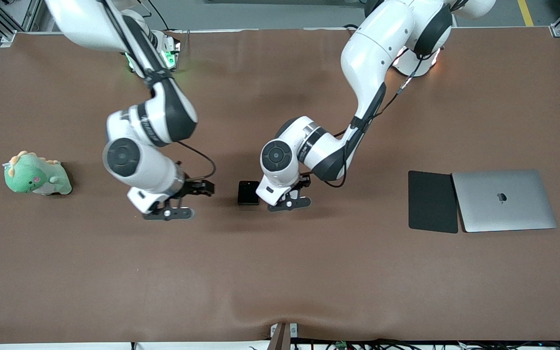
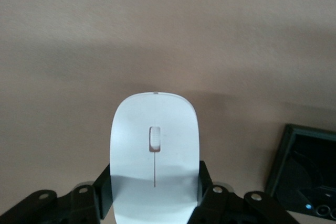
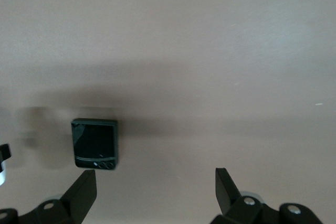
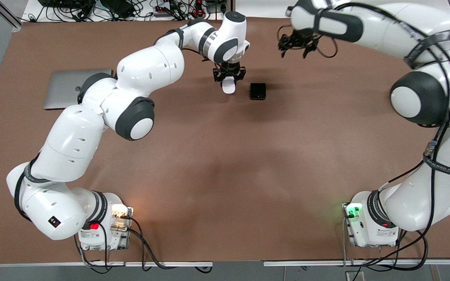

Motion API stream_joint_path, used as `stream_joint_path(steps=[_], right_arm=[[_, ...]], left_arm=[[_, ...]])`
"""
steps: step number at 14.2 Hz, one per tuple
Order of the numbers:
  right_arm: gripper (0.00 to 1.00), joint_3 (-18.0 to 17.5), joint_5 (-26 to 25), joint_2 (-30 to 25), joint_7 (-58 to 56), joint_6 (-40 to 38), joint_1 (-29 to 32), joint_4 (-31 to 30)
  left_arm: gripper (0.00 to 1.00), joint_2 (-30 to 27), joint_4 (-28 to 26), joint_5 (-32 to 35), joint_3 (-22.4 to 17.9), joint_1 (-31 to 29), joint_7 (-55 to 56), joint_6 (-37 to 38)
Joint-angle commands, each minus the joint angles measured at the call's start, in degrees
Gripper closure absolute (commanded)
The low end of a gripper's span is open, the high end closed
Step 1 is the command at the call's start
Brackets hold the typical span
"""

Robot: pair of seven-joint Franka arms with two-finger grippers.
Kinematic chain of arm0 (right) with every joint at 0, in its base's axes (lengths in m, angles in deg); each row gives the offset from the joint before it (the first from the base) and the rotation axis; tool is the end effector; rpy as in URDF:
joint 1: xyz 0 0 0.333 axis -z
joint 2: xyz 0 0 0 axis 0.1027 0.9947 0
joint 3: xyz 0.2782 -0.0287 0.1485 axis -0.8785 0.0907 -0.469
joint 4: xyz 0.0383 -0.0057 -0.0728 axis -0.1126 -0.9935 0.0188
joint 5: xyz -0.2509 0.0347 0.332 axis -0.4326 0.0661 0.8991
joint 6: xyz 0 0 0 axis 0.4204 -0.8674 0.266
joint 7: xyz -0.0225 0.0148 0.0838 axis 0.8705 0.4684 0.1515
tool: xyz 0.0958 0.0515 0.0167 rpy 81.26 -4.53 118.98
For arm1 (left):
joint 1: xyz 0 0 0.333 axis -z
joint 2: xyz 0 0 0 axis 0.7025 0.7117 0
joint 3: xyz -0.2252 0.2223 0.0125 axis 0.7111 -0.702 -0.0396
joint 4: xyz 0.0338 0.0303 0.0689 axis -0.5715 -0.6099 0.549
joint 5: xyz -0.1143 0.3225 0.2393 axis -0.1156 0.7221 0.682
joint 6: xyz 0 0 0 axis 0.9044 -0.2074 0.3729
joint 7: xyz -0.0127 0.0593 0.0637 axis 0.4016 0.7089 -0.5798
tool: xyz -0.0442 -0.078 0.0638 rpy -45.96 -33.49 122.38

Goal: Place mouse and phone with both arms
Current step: 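Lower the right gripper over the black phone while the left gripper holds the mouse, then carry the mouse onto the mouse pad while the right gripper grasps the phone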

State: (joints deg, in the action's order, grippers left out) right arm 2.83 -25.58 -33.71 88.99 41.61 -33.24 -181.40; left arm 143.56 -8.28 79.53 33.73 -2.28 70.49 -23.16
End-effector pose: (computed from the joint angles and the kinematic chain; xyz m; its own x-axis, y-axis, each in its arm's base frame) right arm 0.6358 0.2889 0.3149 0.9973 -0.0008 -0.0734 -0.0071 -0.9962 -0.0864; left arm 0.5787 -0.5322 0.2169 0.9875 0.1367 -0.0787 0.1294 -0.9874 -0.0914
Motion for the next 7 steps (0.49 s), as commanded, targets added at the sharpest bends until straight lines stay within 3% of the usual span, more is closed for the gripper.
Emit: stream_joint_path(steps=[1,4,7], right_arm=[[0.00,0.43,0.89,1.13,3.65,9.10,-3.58,-5.32],[0.00,0.43,0.89,1.57,7.43,17.31,-6.66,-10.00],[0.00,0.43,0.89,4.28,11.56,21.96,-9.64,-10.18]], left_arm=[[0.74,-5.55,-5.75,1.09,-0.05,-1.22,-3.31,2.87],[0.77,-12.03,-11.70,1.18,-0.05,-4.20,-9.02,5.08],[0.77,-24.85,-26.01,1.26,0.21,-8.32,-16.14,2.29]])
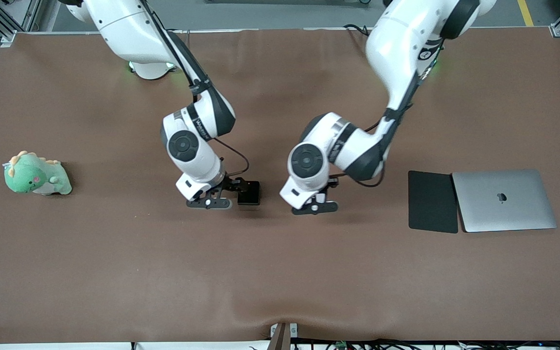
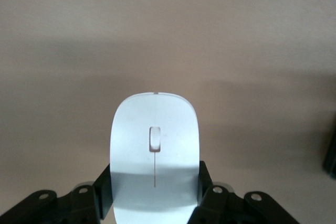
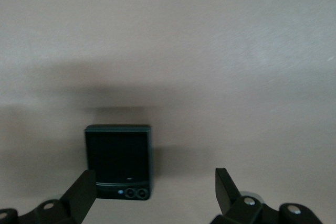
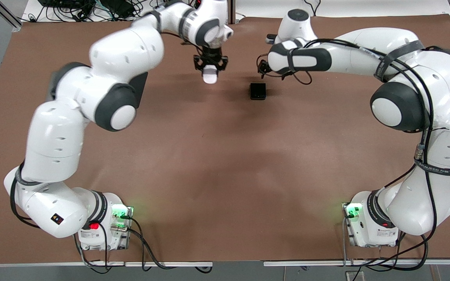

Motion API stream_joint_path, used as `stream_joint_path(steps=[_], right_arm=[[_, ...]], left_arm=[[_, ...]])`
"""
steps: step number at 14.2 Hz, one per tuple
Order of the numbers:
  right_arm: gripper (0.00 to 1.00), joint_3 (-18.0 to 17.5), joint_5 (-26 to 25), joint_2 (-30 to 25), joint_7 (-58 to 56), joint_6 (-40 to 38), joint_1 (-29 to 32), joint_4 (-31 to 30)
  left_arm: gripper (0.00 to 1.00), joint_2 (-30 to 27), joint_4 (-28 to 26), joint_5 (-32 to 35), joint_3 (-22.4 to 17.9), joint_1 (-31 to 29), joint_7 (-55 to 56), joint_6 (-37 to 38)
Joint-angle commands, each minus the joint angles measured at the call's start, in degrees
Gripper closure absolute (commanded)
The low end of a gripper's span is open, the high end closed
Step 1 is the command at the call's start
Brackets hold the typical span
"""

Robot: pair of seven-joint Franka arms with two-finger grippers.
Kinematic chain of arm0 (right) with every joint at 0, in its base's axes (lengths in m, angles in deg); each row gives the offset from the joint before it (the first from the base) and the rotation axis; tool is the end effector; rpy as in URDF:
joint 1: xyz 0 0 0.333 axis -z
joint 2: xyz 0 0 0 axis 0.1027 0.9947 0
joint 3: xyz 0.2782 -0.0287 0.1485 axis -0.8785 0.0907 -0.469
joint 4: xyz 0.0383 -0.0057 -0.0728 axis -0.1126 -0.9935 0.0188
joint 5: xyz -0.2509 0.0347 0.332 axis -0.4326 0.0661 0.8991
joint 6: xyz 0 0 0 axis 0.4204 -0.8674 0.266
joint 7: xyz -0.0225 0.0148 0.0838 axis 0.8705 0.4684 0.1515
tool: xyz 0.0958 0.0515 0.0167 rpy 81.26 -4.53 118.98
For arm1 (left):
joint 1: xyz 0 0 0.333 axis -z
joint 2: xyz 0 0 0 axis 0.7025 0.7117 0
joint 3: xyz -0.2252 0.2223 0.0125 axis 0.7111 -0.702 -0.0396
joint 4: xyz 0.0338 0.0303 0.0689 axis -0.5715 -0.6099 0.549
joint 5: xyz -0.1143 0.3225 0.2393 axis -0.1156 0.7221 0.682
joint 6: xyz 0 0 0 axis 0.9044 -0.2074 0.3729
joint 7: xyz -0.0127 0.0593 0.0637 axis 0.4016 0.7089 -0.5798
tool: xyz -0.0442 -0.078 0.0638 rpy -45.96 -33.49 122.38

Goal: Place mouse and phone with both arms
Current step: 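Carry the mouse onto the mouse pad while the right gripper grasps the phone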

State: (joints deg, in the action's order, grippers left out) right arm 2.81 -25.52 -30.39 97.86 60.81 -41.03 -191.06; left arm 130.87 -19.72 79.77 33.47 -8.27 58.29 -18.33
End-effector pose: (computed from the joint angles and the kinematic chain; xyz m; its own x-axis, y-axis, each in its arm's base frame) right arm 0.5806 0.3553 0.2269 0.9982 -0.0562 0.0220 -0.0537 -0.9933 -0.1028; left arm 0.6029 -0.4448 0.2864 0.9896 0.0346 -0.1400 0.0182 -0.9930 -0.1171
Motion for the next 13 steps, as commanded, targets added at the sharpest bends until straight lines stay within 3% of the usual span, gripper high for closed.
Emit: stream_joint_path(steps=[1,4,9,13], right_arm=[[0.00,0.45,0.83,1.76,4.79,3.92,-2.56,-0.52],[0.00,0.63,0.48,2.99,6.93,6.21,-4.24,-0.52],[0.00,0.81,-0.75,5.01,6.57,10.94,-4.76,-0.60],[0.00,1.42,-1.80,6.15,6.66,14.46,-4.94,-0.60]], left_arm=[[0.77,-16.73,-20.54,1.02,0.56,-3.99,-6.14,-5.69],[0.77,-25.37,-32.09,0.94,0.73,-9.62,-14.39,-11.17],[0.77,-26.09,-34.92,0.76,0.82,-19.29,-27.67,-11.78],[0.77,-25.13,-37.83,0.67,0.82,-26.59,-36.54,-18.20]])
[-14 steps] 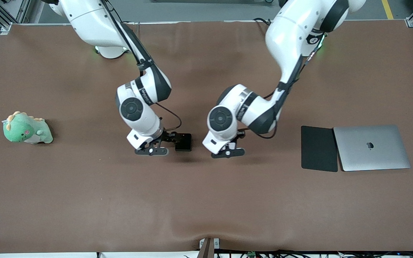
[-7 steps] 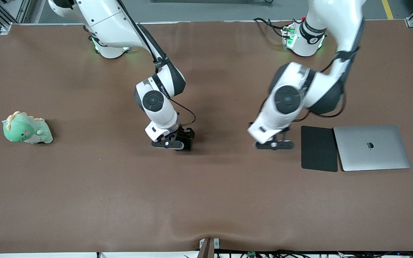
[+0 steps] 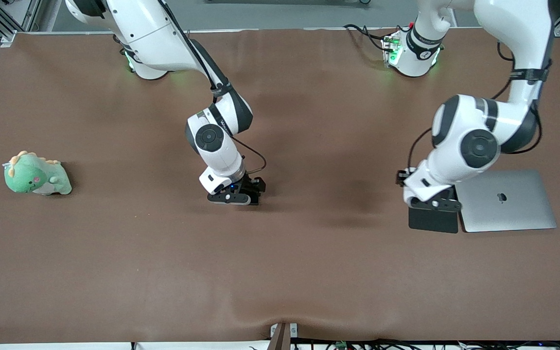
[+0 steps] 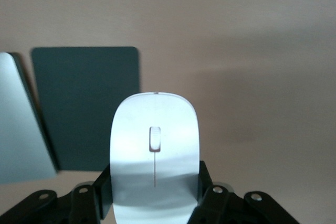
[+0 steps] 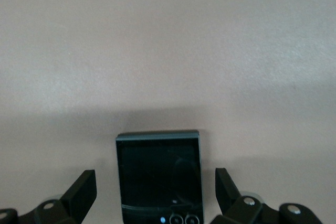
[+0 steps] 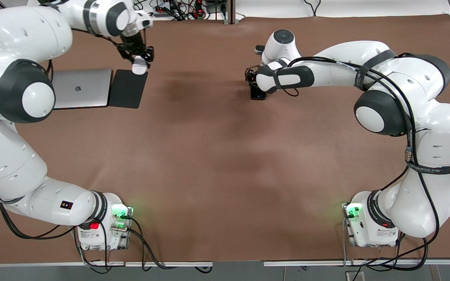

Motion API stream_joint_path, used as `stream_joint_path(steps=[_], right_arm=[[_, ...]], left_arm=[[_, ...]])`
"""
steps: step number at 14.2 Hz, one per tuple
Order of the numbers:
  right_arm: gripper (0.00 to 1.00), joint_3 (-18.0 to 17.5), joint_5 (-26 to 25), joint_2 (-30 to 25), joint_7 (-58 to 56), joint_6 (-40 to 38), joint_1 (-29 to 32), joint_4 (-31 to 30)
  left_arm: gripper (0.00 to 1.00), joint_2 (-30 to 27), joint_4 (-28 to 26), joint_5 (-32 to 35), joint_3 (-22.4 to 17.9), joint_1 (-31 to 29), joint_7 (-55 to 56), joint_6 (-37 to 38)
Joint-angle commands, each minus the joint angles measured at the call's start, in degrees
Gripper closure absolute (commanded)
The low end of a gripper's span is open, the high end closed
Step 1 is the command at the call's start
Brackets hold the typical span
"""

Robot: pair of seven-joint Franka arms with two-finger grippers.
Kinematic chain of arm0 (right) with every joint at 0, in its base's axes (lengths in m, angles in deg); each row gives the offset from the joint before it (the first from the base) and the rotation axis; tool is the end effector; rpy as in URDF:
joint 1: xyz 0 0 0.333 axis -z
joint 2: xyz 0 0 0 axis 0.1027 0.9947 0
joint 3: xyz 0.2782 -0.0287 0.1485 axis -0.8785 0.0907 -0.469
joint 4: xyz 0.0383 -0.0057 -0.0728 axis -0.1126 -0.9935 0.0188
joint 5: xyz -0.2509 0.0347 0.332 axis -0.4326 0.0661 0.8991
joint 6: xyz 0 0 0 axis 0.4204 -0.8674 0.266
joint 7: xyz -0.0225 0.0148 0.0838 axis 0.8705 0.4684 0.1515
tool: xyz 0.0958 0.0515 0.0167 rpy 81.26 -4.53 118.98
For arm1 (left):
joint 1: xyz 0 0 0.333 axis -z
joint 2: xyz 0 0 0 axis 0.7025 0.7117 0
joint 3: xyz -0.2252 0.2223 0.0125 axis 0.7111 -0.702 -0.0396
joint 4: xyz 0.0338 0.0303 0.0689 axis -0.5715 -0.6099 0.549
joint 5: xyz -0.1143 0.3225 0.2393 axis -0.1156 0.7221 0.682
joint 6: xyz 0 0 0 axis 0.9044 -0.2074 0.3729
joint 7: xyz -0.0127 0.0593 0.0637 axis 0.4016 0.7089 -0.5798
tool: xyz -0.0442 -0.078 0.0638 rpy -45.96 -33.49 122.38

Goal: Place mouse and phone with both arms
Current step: 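Carry the mouse onto the mouse pad while the right gripper grasps the phone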

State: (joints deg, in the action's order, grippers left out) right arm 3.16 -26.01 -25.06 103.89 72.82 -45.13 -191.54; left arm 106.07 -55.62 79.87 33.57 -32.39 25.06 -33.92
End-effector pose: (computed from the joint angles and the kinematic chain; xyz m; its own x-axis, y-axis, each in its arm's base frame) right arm 0.5631 0.3922 0.1810 0.9877 -0.1042 0.1168 -0.0870 -0.9858 -0.1439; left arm 0.6188 -0.1364 0.3156 0.9854 -0.1352 -0.1040 -0.1375 -0.9904 -0.0155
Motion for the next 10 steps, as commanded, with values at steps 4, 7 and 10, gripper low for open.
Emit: stream_joint_path(steps=[4,7,10], right_arm=[[0.00,1.42,-1.57,1.17,0.81,2.81,-1.28,-0.21],[0.00,1.51,-2.01,1.79,0.90,2.81,-1.45,-0.21],[0.00,2.73,-2.28,2.84,1.16,2.90,-2.85,-0.04]], left_arm=[[0.77,4.23,-2.01,0.40,0.72,-6.70,-7.55,-5.42],[0.77,4.25,-7.09,0.66,0.72,-8.89,-9.14,-13.13],[0.77,5.90,-8.70,0.66,0.72,-8.99,-9.93,-18.00]])
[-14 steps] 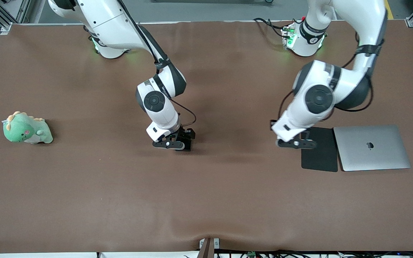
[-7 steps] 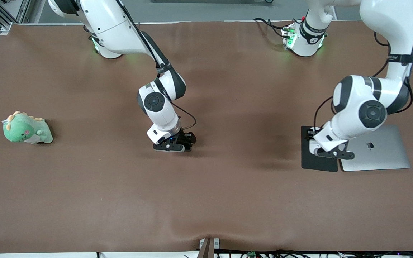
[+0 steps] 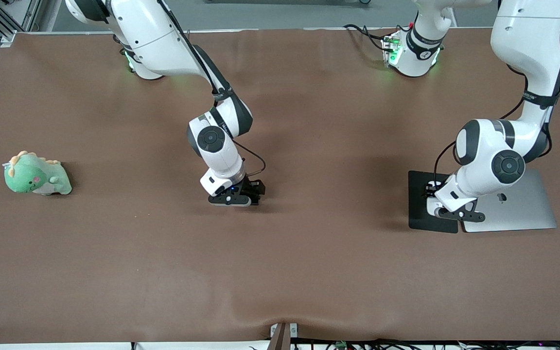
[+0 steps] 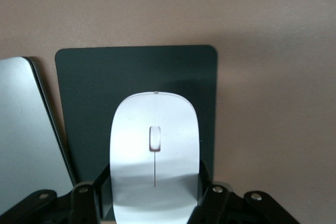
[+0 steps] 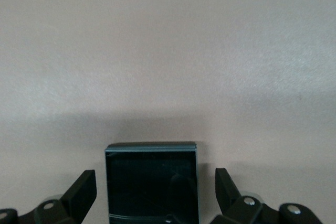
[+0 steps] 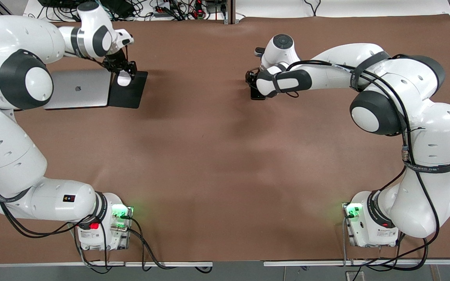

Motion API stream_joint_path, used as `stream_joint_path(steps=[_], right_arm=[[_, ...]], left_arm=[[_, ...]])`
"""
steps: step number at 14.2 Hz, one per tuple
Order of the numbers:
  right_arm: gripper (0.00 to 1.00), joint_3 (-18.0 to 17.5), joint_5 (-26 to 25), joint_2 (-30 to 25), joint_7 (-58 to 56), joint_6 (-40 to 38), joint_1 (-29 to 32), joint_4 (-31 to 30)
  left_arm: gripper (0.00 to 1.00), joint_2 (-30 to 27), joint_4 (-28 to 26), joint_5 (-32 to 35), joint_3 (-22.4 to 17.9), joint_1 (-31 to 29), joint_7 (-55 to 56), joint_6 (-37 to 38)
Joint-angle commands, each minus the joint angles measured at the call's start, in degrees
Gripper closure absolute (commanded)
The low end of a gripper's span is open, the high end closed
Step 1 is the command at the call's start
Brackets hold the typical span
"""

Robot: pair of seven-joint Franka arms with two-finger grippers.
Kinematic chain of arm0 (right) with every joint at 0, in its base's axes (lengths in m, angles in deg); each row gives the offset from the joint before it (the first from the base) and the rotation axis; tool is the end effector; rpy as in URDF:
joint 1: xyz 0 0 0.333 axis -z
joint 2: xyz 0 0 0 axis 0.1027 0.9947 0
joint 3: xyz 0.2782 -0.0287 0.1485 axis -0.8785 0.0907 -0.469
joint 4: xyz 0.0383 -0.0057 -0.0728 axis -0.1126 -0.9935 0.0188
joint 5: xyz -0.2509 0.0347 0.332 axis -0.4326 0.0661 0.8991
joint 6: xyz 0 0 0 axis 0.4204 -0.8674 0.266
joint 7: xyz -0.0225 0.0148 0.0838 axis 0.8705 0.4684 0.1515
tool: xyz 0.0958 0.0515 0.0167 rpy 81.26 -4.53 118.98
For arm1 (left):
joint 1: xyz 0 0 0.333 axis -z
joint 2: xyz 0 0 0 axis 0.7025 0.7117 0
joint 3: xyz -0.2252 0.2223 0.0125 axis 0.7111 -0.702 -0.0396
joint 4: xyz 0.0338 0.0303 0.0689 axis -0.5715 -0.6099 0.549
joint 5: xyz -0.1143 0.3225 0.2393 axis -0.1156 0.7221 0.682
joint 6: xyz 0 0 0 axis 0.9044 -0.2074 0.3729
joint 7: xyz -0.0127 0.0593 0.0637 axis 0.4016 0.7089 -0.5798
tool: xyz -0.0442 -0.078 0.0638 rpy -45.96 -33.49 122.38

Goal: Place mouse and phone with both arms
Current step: 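Lower the white mouse onto the black mouse pad with the left gripper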

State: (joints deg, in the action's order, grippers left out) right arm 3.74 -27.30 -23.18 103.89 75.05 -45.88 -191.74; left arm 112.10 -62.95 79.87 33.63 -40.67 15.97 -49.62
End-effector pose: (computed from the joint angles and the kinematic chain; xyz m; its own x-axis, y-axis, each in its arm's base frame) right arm 0.5597 0.3922 0.1617 0.9874 -0.0810 0.1358 -0.0640 -0.9901 -0.1249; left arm 0.6143 -0.0457 0.2155 0.9861 -0.1531 -0.0644 -0.1534 -0.9882 0.0005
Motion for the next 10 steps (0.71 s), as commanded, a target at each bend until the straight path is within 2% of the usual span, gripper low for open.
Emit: stream_joint_path(steps=[1,6,7,8,9,10], right_arm=[[0.00,2.59,-0.99,1.05,1.16,0.68,-2.73,0.08],[0.00,3.74,-0.90,1.58,1.16,0.68,-4.23,0.16],[0.07,3.83,-0.99,1.58,1.16,0.59,-4.23,0.25],[0.26,3.83,-0.99,1.58,1.08,0.59,-4.31,0.25],[0.59,3.83,-0.99,1.50,0.90,0.41,-4.31,0.34],[0.98,4.00,-0.99,1.41,0.81,-0.20,-4.31,0.69]], left_arm=[[0.77,0.50,-1.11,0.75,0.58,-0.70,-0.84,-2.56],[0.76,3.93,0.04,0.75,0.58,-0.97,-1.98,-5.20],[0.75,4.63,0.30,0.75,0.58,-1.05,-1.99,-5.20],[0.75,4.90,0.39,0.75,0.58,-1.14,-1.99,-5.38],[0.74,5.07,0.39,0.75,0.58,-1.58,-1.99,-5.38],[0.72,5.25,0.39,0.75,0.66,-2.28,-2.07,-5.38]])
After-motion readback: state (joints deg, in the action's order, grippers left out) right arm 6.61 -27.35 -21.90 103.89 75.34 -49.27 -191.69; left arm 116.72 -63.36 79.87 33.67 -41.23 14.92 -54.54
